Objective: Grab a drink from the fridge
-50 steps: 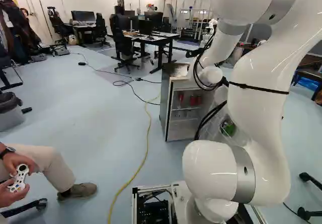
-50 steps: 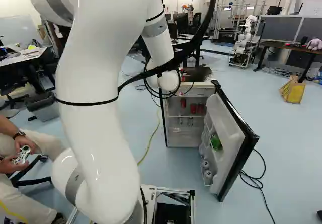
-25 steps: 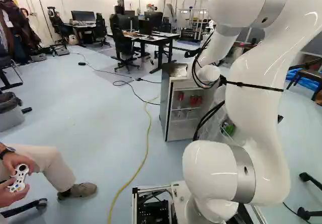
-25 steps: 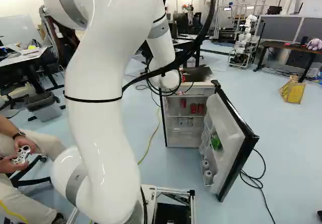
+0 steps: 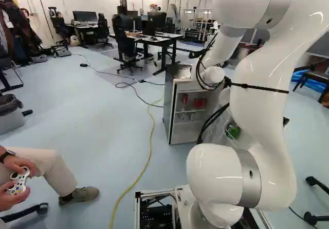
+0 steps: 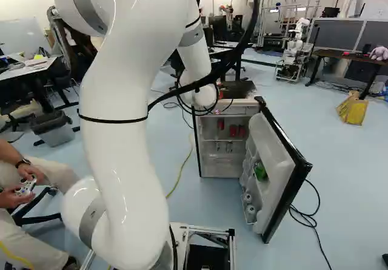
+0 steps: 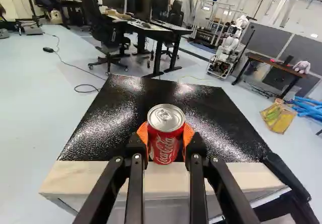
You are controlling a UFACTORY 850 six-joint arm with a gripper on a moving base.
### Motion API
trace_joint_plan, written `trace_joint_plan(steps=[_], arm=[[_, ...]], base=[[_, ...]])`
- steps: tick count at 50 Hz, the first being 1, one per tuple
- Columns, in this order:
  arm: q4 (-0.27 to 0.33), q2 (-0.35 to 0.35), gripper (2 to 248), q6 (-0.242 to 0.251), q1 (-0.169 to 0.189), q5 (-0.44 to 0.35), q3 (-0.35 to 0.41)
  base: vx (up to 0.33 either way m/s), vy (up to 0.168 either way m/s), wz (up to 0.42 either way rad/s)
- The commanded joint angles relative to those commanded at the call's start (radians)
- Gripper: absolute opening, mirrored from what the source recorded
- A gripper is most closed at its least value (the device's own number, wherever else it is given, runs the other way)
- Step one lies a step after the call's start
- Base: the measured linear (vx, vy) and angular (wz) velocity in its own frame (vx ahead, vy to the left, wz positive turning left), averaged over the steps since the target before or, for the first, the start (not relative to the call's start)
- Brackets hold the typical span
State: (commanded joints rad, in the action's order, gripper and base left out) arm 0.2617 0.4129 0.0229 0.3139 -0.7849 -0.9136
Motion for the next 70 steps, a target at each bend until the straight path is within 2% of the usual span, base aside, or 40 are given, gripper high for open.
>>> trace_joint_plan(steps=[18,61,62,66,67,70], arm=[[0.000,0.000,87,-0.041,0.000,0.000,0.000],[0.000,0.000,87,-0.044,0.000,0.029,0.000],[0.000,0.000,95,-0.044,0.000,0.029,0.000],[0.000,0.000,95,-0.044,0.000,0.029,0.000],[0.000,0.000,126,-0.044,0.000,0.029,0.000],[0.000,0.000,126,-0.044,0.000,0.029,0.000]], base=[[0.000,0.000,0.000],[0.000,0.000,0.000],[0.000,0.000,0.000],[0.000,0.000,0.000],[0.000,0.000,0.000],[0.000,0.000,0.000]])
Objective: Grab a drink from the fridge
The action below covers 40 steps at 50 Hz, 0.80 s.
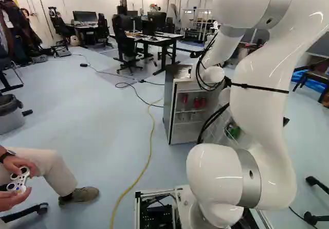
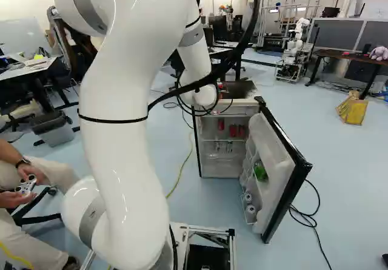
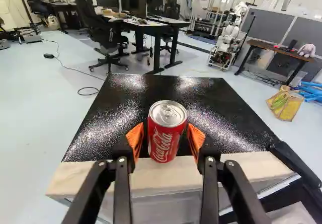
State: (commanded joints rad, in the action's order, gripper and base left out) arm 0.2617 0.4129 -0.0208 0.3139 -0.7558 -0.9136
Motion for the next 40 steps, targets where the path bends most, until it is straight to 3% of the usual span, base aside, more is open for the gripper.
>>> trace_joint_plan(steps=[1,2,6,7,12,13,17,18,40], arm=[[0.000,0.000,126,0.000,0.000,0.000,0.000],[0.000,0.000,160,0.000,0.000,0.000,0.000],[0.000,0.000,160,0.000,0.000,0.000,0.000],[0.000,0.000,195,0.000,0.000,0.000,0.000],[0.000,0.000,195,0.000,0.000,0.000,0.000],[0.000,0.000,232,0.000,0.000,0.000,0.000],[0.000,0.000,232,0.000,0.000,0.000,0.000],[0.000,0.000,247,0.000,0.000,0.000,0.000],[0.000,-0.033,247,0.000,0.003,0.000,0.042]], base=[[0.000,0.000,0.000],[0.000,0.000,0.000],[0.000,0.000,0.000],[0.000,0.000,0.000],[0.000,0.000,0.000],[0.000,0.000,0.000],[0.000,0.000,0.000],[0.000,0.000,0.000],[0.000,0.000,0.000]])
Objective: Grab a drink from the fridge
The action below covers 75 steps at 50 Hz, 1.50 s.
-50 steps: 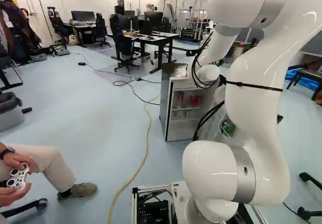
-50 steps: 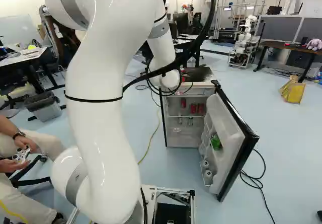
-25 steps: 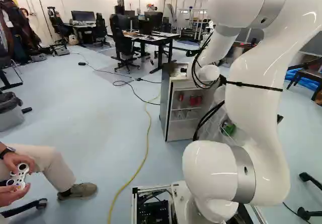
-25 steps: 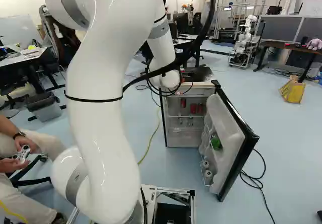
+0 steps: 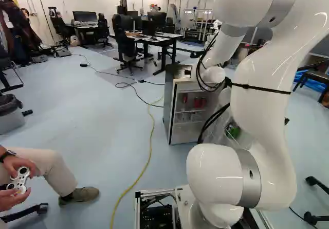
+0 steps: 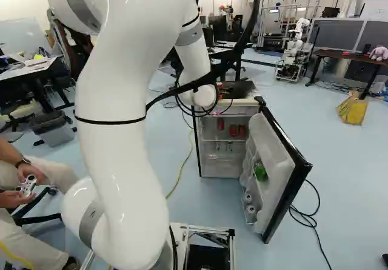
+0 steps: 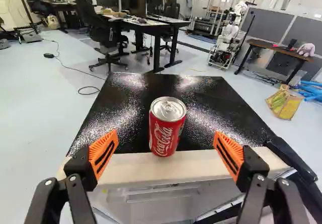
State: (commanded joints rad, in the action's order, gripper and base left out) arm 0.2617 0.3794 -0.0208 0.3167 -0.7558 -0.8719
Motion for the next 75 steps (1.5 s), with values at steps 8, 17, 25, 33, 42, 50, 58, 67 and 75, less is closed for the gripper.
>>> trace_joint_plan(steps=[8,17,25,33,42,50,58,67,75], arm=[[0.000,-0.019,247,0.000,0.001,0.000,0.024],[0.000,-0.044,247,0.000,0.001,0.000,0.054],[0.000,-0.073,247,0.000,0.002,0.000,0.089],[0.000,-0.108,247,0.000,0.002,0.000,0.131],[0.000,-0.150,247,0.000,0.003,0.000,0.180],[0.000,-0.189,247,0.000,0.007,0.000,0.224],[0.000,-0.238,247,0.000,0.014,0.000,0.267],[0.000,-0.303,247,0.000,0.024,0.000,0.316],[-0.001,-0.360,247,0.000,0.038,0.020,0.356]], base=[[0.000,0.000,0.000],[0.000,0.000,0.000],[0.000,0.000,0.000],[0.000,0.000,0.000],[0.000,0.000,0.000],[0.000,0.000,0.000],[0.000,0.000,0.000],[0.000,0.000,0.000],[0.000,0.000,0.000]])
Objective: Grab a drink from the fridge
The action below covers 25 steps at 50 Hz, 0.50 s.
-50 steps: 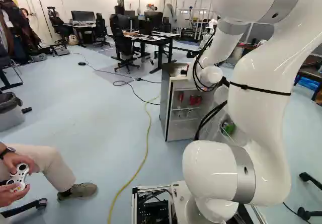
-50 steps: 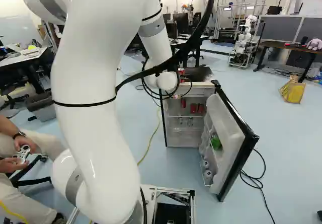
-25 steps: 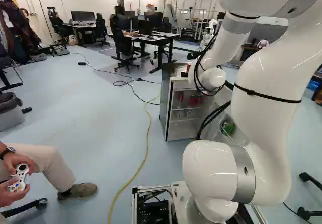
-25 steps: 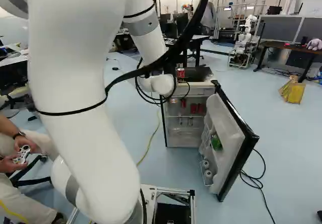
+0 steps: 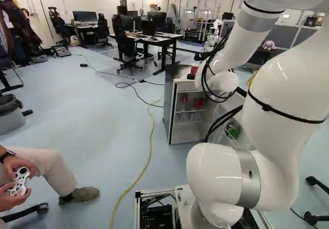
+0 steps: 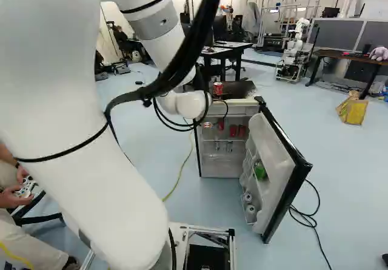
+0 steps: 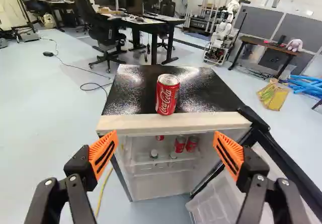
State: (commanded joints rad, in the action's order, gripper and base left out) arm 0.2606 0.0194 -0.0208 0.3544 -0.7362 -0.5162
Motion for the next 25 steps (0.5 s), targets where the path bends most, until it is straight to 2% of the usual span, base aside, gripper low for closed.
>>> trace_joint_plan(steps=[14,25], arm=[[-0.014,-0.091,247,0.000,0.037,0.081,0.055],[-0.028,-0.135,247,0.000,0.063,0.153,0.071]], base=[[0.000,0.000,0.000],[0.000,0.000,0.000]])
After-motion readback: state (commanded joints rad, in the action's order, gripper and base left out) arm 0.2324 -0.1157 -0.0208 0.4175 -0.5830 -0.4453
